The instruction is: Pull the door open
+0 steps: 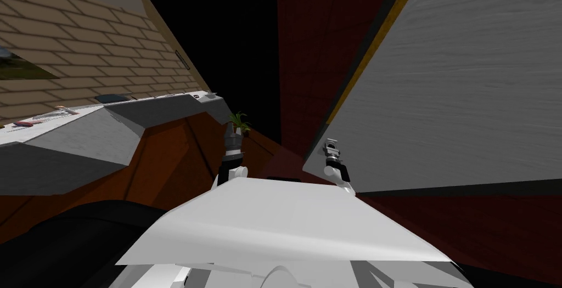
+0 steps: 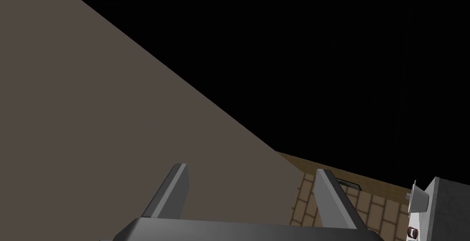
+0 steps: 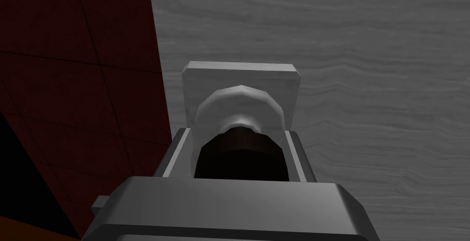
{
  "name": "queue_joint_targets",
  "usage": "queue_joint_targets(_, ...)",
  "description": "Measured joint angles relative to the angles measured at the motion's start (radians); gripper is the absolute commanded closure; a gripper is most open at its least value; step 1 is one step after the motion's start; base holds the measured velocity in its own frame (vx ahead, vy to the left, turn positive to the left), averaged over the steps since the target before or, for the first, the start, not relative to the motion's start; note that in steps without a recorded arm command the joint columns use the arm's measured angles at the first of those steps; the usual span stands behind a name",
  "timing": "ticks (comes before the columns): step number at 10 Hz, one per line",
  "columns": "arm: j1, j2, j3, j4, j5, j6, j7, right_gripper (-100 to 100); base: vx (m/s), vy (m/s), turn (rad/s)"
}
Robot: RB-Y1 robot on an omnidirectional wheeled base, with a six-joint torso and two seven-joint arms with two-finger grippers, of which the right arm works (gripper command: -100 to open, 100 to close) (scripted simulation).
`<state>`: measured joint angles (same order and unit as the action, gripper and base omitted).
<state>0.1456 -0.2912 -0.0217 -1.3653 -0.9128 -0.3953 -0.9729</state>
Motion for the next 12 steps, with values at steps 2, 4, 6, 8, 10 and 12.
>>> queue_joint_targets(2, 0.009, -0.028, 0.021, -0.003, -0.003, -0.008, -0.03, 100, -0.243, -0.056, 0.209)
queue_joint_targets(4, 0.024, -0.054, 0.044, -0.007, -0.006, -0.014, -0.059, 100, -0.271, -0.085, 0.21)
queue_joint_targets(6, 0.036, -0.086, 0.07, -0.011, -0.011, -0.023, -0.094, 100, -0.266, -0.066, 0.212)
queue_joint_targets(8, 0.048, -0.112, 0.092, -0.016, -0.014, -0.029, -0.123, 100, -0.216, -0.019, 0.161)
queue_joint_targets(10, 0.053, -0.125, 0.102, -0.014, -0.015, -0.034, -0.139, 100, -0.126, -0.012, 0.073)
queue_joint_targets(12, 0.06, -0.141, 0.114, -0.019, -0.014, -0.043, -0.153, 100, -0.21, -0.056, 0.135)
